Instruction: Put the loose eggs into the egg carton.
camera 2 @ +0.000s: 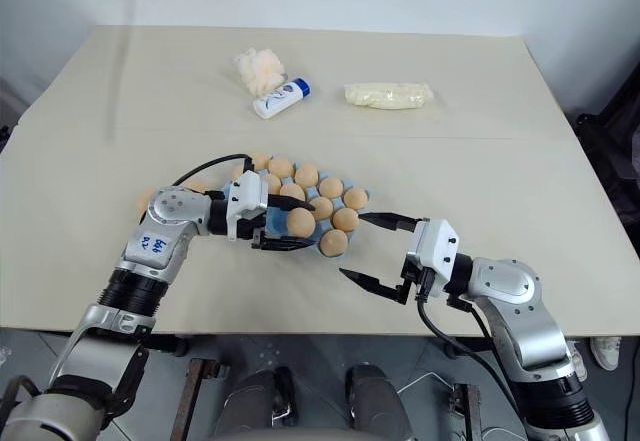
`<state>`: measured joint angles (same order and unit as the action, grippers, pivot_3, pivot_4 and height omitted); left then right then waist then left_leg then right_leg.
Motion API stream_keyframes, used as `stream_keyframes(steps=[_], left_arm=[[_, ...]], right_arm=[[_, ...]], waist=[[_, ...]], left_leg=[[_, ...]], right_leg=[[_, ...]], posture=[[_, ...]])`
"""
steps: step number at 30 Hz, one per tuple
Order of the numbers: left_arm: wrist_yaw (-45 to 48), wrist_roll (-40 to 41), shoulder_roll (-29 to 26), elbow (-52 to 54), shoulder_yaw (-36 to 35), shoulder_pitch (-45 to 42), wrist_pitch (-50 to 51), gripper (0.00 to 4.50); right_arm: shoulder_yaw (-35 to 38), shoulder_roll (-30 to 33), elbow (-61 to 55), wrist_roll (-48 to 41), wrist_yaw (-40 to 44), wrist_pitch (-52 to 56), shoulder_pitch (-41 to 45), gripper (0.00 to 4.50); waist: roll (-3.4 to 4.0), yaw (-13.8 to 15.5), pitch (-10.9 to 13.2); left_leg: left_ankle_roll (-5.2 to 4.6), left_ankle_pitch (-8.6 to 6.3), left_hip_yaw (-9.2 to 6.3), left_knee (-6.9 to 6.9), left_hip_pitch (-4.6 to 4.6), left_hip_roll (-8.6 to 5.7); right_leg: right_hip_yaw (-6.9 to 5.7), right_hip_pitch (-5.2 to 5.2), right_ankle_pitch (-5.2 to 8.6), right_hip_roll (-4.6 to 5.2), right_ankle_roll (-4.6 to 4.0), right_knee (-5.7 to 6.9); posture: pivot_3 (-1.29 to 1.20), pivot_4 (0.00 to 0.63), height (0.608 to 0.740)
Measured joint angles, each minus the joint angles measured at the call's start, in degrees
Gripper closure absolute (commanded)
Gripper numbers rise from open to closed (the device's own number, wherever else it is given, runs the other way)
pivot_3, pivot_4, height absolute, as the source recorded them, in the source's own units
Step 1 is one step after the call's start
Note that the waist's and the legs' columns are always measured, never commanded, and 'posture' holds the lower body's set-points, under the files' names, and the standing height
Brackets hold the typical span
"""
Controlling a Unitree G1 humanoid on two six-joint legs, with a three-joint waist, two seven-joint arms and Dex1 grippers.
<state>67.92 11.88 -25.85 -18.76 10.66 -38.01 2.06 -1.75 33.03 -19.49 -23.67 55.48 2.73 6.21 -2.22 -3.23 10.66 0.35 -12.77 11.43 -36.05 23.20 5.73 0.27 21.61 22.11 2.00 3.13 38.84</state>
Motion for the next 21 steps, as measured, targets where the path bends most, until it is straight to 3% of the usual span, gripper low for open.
stream_keyframes(steps=[1, 7, 12, 16, 21], left_arm=[[-0.23, -0.51, 0.13, -0.37, 0.18, 0.05, -0.46, 0.06], [-0.38, 0.00, -1.23, 0.93, -1.15, 1.56, -2.48, 0.02], [1.41, 5.33, -10.15, 7.61, -11.23, 11.76, -2.64, 0.02], [-2.57, 7.50, -10.53, 12.70, -19.71, 22.21, -7.94, 0.02], [-10.52, 12.41, -11.07, 19.61, -32.95, 33.35, -5.69, 0.02]], right_arm=[[0.00, 0.00, -0.43, 0.11, -0.24, 0.01, -0.25, 0.00], [-0.30, -0.02, -0.82, 0.22, -1.16, 0.06, -0.65, 0.00], [-0.75, -0.11, 0.09, 0.17, -0.04, -0.10, 0.49, 0.00], [-2.37, -1.06, 2.28, 0.13, 1.73, -0.32, 3.51, 0.00], [-3.30, -1.67, 4.91, -0.02, 4.24, -0.58, 5.49, 0.00]], waist=[[0.00, 0.01, 0.01], [0.01, -0.23, 0.00], [0.03, -1.26, 0.02], [0.03, -1.21, 0.02], [0.03, -1.29, 0.02]], left_leg=[[0.00, 0.00, 0.00, 0.00, 0.01, 0.00], [-0.01, -0.01, 0.02, 0.00, 0.00, 0.01], [0.14, -0.01, -0.04, 0.09, -0.03, 0.15], [0.08, -0.06, -0.03, 0.07, -0.01, 0.13], [0.03, -0.09, -0.04, 0.12, -0.03, 0.08]], right_leg=[[0.00, 0.01, 0.00, 0.00, 0.00, 0.00], [0.03, -0.01, 0.00, 0.02, 0.00, -0.01], [0.00, 0.00, 0.06, -0.12, -0.11, 0.01], [-0.01, -0.02, 0.06, -0.02, -0.10, -0.05], [-0.04, -0.04, 0.06, 0.08, -0.10, -0.08]], posture=[[0.00, 0.150, 0.740], [0.00, 0.150, 0.740], [0.00, 0.150, 0.740], [0.00, 0.150, 0.740], [0.00, 0.150, 0.740]])
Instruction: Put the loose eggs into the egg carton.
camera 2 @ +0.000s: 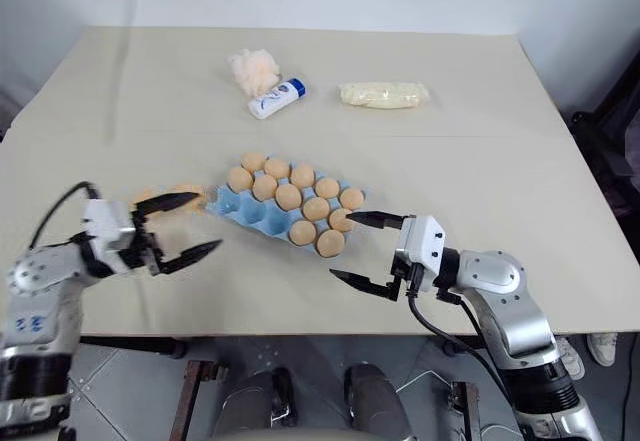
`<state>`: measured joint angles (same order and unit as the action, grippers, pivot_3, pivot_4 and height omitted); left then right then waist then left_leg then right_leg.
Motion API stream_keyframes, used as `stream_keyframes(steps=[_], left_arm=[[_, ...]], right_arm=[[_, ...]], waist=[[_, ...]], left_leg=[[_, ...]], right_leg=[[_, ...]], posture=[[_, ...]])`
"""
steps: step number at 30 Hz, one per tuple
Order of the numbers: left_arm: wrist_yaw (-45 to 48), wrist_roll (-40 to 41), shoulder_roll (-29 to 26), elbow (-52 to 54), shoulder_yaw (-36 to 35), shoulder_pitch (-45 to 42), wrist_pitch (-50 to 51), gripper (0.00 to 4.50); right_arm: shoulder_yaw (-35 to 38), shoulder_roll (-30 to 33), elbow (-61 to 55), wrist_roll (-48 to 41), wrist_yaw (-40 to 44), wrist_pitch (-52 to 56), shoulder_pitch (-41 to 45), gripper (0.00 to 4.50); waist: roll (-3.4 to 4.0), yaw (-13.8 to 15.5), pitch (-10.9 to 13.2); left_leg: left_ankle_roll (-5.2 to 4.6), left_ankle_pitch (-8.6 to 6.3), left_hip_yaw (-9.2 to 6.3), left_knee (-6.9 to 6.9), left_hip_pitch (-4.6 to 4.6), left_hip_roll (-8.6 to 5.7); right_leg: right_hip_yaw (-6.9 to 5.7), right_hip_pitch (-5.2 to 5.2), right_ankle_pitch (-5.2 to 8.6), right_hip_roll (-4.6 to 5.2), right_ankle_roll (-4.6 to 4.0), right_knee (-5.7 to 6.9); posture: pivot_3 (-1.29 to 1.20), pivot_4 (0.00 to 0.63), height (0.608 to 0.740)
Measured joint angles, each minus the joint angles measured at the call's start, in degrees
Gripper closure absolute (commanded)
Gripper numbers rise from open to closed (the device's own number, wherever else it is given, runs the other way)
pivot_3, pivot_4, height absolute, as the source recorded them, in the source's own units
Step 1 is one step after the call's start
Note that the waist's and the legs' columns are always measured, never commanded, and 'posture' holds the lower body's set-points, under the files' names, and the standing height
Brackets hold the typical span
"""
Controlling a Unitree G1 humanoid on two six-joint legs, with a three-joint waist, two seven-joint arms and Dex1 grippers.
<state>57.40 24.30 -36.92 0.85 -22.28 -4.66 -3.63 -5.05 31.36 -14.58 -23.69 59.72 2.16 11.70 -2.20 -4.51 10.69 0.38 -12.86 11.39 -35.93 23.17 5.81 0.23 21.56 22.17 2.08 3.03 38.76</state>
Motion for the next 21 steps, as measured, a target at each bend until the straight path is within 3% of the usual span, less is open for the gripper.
stream_keyframes(steps=[9, 15, 21], left_arm=[[-9.87, 4.40, 4.44, -0.51, -17.25, 19.00, 2.74, 0.02], [-9.97, 3.97, 4.22, -1.62, -17.86, 20.68, 0.29, 0.02], [-9.84, 2.77, 3.57, -2.10, -12.31, 16.36, 1.37, 0.02]], right_arm=[[-0.30, -0.90, 2.76, -0.39, 2.64, -1.00, 1.51, 0.00], [-0.48, -1.74, 3.74, -0.40, 4.25, -1.46, 3.21, 0.00], [-0.91, -2.70, 4.83, -0.36, 4.52, -2.10, 3.83, 0.00]], waist=[[-0.05, -0.35, -0.03], [-0.12, -0.14, -0.06], [-0.13, -0.26, -0.07]], left_leg=[[0.04, -0.29, -0.01, 0.20, -0.01, -0.07], [0.02, -0.26, -0.17, 0.56, 0.01, -0.23], [0.02, -0.16, -0.15, 0.88, 0.02, -0.25]], right_leg=[[-0.10, 0.00, 0.01, 0.12, -0.03, -0.23], [-0.34, -0.10, -0.14, 0.34, -0.23, -0.68], [-0.42, -0.06, -0.24, 0.33, -0.19, -0.89]], posture=[[0.00, 0.150, 0.740], [0.00, 0.150, 0.740], [0.00, 0.150, 0.740]])
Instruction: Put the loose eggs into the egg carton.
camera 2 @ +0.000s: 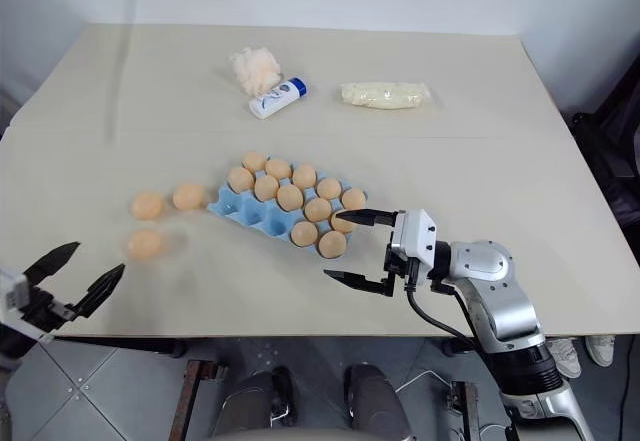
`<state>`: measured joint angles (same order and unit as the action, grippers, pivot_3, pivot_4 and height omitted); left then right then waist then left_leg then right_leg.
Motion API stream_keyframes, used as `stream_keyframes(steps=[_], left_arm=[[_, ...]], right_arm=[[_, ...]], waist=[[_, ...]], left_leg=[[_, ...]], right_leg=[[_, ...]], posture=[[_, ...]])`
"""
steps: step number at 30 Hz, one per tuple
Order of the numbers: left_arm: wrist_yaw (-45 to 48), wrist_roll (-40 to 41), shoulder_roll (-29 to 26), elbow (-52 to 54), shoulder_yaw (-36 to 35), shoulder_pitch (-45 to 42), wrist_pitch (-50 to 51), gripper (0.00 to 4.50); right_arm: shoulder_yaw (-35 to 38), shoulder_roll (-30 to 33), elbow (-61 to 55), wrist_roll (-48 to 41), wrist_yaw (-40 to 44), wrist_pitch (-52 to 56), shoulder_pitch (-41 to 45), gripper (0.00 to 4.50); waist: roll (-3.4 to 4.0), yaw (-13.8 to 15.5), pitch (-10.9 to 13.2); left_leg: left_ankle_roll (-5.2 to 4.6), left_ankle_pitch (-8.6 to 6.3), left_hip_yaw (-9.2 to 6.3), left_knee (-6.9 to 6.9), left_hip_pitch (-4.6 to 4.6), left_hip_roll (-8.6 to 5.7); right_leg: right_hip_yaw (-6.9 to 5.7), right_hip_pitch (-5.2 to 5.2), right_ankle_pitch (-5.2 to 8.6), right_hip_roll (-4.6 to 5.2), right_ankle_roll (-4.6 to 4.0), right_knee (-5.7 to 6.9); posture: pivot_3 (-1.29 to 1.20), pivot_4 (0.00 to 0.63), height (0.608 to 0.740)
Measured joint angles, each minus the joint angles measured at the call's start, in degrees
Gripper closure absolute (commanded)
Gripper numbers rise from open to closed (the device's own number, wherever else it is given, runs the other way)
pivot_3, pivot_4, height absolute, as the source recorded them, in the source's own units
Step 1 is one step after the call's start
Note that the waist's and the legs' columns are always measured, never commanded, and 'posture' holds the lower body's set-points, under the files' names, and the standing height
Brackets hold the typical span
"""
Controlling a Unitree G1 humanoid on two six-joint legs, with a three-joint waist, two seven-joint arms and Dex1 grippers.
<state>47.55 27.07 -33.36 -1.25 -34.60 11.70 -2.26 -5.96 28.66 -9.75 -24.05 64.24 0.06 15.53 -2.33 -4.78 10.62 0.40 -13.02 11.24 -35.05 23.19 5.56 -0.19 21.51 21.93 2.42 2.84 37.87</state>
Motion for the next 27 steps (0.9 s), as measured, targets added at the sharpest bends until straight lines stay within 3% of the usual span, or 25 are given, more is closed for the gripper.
stream_keyframes(steps=[5, 10, 13, 18, 27], left_arm=[[0.44, -2.12, -1.37, -6.77, 6.71, -10.67, 0.96, 0.02], [0.02, -3.03, -1.14, -11.64, 10.95, -14.21, 2.45, 0.02], [-0.11, -3.28, -1.05, -13.09, 11.64, -14.55, 2.43, 0.64], [0.98, -3.77, -1.44, -13.09, 12.78, -14.55, 1.78, 2.21], [5.62, -2.18, -0.60, -6.13, 18.38, -19.77, 4.19, 2.21]], right_arm=[[-0.63, -0.28, 0.06, 0.17, -0.38, 0.04, 0.09, 0.00], [-0.57, -0.28, -0.04, 0.17, -1.40, 0.08, 0.03, 0.00], [-0.57, -0.28, -0.64, 0.17, -2.10, 0.09, -0.11, 0.00], [-0.54, -0.26, -1.96, 0.17, -3.32, 0.12, -1.34, 0.00], [-0.30, -0.06, -2.34, 0.39, -4.74, 0.13, -1.99, 0.00]], waist=[[0.03, 0.18, 0.02], [0.02, -0.27, 0.01], [0.01, 0.03, 0.01], [0.01, 0.11, 0.01], [0.01, 0.61, 0.01]], left_leg=[[0.08, 0.15, -0.01, -0.02, 0.01, 0.01], [-0.05, 0.32, 0.15, -0.03, -0.01, 0.10], [-0.02, 0.33, 0.12, -0.03, 0.00, 0.11], [0.14, 0.22, 0.13, -0.06, 0.00, 0.08], [0.14, 0.24, 0.12, -0.09, 0.00, 0.06]], right_leg=[[-0.03, 0.01, 0.01, -0.06, 0.00, 0.05], [0.03, 0.07, 0.00, -0.13, 0.07, 0.06], [0.01, 0.09, 0.01, -0.15, 0.08, 0.09], [0.02, 0.06, 0.01, -0.10, 0.09, 0.07], [0.00, 0.04, 0.00, -0.10, 0.09, 0.12]], posture=[[0.00, 0.150, 0.740], [0.00, 0.150, 0.740], [0.00, 0.150, 0.740], [0.00, 0.150, 0.740], [0.00, 0.150, 0.740]])
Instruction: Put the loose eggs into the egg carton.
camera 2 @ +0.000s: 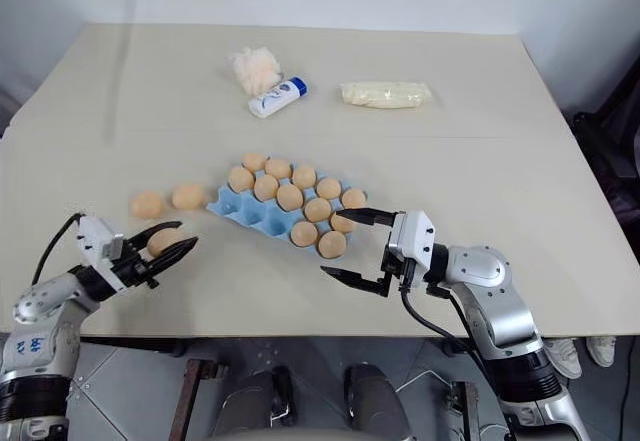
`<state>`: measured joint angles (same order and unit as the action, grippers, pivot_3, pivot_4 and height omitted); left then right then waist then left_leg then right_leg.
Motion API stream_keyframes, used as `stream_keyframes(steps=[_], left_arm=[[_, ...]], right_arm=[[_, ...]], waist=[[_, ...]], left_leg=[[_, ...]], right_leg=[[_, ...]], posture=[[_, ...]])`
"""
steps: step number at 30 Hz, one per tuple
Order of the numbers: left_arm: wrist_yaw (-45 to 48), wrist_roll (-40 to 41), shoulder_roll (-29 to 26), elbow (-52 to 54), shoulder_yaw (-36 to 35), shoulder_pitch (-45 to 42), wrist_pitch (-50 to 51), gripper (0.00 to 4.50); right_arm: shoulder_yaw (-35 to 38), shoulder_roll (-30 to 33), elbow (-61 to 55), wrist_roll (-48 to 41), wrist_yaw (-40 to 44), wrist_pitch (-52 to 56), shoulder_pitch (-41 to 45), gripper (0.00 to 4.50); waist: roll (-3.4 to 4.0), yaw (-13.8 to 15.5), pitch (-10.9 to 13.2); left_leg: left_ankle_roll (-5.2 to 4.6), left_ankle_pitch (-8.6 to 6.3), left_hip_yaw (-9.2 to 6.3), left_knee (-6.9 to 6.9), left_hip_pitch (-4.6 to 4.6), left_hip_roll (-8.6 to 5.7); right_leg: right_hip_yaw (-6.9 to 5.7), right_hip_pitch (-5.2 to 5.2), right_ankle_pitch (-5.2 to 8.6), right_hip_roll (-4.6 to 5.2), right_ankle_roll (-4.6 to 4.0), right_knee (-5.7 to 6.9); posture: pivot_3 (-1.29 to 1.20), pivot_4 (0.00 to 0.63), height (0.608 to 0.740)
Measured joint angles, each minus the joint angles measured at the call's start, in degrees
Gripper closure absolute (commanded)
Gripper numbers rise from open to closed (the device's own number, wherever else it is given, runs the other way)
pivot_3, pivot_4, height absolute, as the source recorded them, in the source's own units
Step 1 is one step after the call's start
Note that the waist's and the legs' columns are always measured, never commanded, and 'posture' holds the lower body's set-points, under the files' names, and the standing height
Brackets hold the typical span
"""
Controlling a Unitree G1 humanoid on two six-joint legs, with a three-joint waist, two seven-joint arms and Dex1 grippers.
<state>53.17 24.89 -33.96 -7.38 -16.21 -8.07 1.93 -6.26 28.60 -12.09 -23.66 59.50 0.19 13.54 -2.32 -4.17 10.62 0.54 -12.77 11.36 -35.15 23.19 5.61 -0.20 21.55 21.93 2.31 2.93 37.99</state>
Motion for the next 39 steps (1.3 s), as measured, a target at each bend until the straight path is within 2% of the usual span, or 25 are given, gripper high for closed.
stream_keyframes(steps=[4, 7, 14, 17, 19, 22, 28, 33, 39], left_arm=[[1.64, 0.01, 2.29, 2.71, 6.05, -5.96, 1.17, 2.21], [2.68, -3.29, 4.09, 1.71, 11.95, -11.07, 0.47, 2.21], [4.20, -8.08, 10.71, -7.94, 19.98, -23.60, -1.11, 2.21], [4.94, -8.69, 10.64, -9.28, 20.39, -24.47, -1.75, 1.63], [5.59, -8.70, 10.32, -9.48, 20.31, -23.90, -1.89, 0.98], [6.46, -8.42, 9.65, -9.28, 19.38, -22.51, -2.00, 0.02], [6.34, -6.77, 4.94, -4.73, 13.66, -16.13, -2.78, 0.01], [5.19, -3.42, -1.86, -0.90, 2.49, -5.03, -3.65, 0.01], [-1.83, -1.95, -1.09, 2.11, -6.99, 7.62, -3.58, 0.01]], right_arm=[[0.14, 0.20, -0.96, 0.24, -0.53, 0.07, -0.68, 0.00], [0.45, 0.41, -1.44, 0.41, -1.32, 0.16, -1.07, 0.00], [1.21, 0.62, -3.99, 1.14, -4.06, 0.48, -3.35, 0.00], [1.24, 0.62, -4.94, 1.55, -5.27, 1.05, -4.39, 0.00], [1.24, 0.61, -5.54, 1.68, -5.98, 1.23, -4.69, 0.00], [1.24, 0.59, -6.32, 1.70, -6.73, 1.24, -4.94, 0.00], [1.26, 0.57, -6.26, 1.73, -6.87, 1.21, -5.31, 0.00], [0.90, 0.39, -5.09, 1.64, -5.51, 1.15, -4.19, 0.00], [0.04, -0.12, -2.77, 1.32, -2.90, 0.97, -1.52, 0.00]], waist=[[0.00, 0.77, 0.00], [0.00, 1.03, 0.00], [0.01, 1.11, 0.01], [0.02, 0.67, 0.00], [0.03, 0.84, 0.01], [0.03, 0.95, 0.01], [0.03, 0.85, 0.01], [0.04, 0.58, 0.02], [0.04, 0.77, 0.02]], left_leg=[[-0.20, 0.13, 0.06, -0.05, 0.00, -0.02], [-0.19, 0.14, 0.07, -0.08, 0.00, -0.02], [-0.20, 0.15, 0.11, -0.27, 0.03, 0.03], [-0.13, 0.13, 0.17, -0.30, -0.01, 0.15], [-0.06, 0.12, 0.12, -0.38, 0.00, 0.25], [-0.01, 0.10, 0.10, -0.46, 0.00, 0.30], [-0.02, 0.09, 0.11, -0.49, -0.01, 0.30], [-0.02, 0.05, 0.10, -0.45, -0.04, 0.34], [-0.06, -0.10, 0.09, -0.42, -0.02, 0.23]], right_leg=[[0.08, -0.01, -0.02, -0.02, 0.05, -0.02], [0.11, 0.00, -0.02, -0.08, 0.06, -0.01], [0.22, 0.00, -0.04, -0.20, 0.14, 0.03], [0.37, 0.02, -0.04, -0.38, 0.15, 0.06], [0.40, 0.03, -0.03, -0.52, 0.13, 0.10], [0.44, 0.03, -0.02, -0.57, 0.12, 0.17], [0.47, 0.04, -0.02, -0.53, 0.11, 0.29], [0.46, 0.05, 0.01, -0.50, 0.05, 0.29], [0.33, 0.03, 0.01, -0.22, 0.05, 0.19]], posture=[[0.00, 0.150, 0.740], [0.00, 0.150, 0.740], [0.00, 0.150, 0.740], [0.00, 0.150, 0.740], [0.00, 0.150, 0.740], [0.00, 0.150, 0.740], [0.00, 0.150, 0.740], [0.00, 0.150, 0.740], [0.00, 0.150, 0.740]])
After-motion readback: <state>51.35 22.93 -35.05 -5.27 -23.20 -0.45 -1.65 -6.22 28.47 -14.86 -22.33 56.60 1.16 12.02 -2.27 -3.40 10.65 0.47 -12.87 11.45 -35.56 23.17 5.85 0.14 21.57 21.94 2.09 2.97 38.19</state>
